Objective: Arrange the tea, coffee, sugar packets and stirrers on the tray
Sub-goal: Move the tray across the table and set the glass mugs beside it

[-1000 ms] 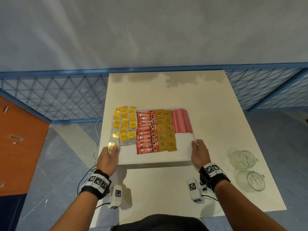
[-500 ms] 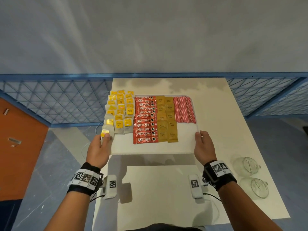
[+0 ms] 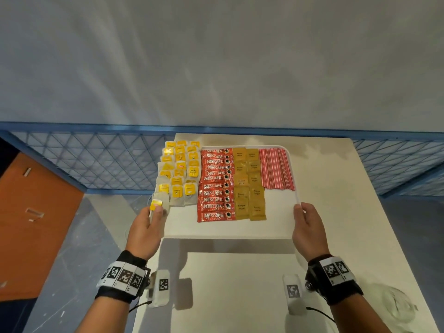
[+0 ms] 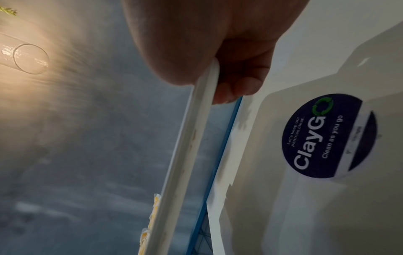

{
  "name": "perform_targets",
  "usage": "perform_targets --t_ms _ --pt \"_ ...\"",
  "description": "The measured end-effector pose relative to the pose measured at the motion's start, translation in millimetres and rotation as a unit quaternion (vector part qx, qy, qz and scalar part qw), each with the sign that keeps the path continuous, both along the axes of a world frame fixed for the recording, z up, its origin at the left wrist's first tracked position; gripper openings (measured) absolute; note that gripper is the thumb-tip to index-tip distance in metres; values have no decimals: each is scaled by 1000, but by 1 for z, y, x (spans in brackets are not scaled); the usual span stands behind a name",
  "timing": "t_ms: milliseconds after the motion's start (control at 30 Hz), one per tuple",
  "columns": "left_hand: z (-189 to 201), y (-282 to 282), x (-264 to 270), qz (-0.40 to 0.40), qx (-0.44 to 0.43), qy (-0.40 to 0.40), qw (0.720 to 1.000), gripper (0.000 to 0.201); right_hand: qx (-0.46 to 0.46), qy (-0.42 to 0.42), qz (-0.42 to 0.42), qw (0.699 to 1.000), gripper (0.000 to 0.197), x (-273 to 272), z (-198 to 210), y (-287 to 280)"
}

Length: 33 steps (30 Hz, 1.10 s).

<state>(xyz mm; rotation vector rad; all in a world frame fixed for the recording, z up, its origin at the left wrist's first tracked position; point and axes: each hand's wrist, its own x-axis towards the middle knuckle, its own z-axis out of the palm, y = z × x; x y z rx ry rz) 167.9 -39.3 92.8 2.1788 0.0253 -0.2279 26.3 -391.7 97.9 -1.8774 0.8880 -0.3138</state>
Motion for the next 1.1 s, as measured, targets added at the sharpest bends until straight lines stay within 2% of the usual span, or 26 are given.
perform_targets --t_ms 267,867,1100 --pt "-12 -25 42 1 6 -1 1000 32 22 9 7 1000 24 41 -20 -22" --pt "-89 -67 154 -22 98 9 995 33 -18 59 29 998 21 155 -89 -67" --pt "-112 -74 180 -26 133 26 990 36 -23 80 39 996 24 181 -105 -77"
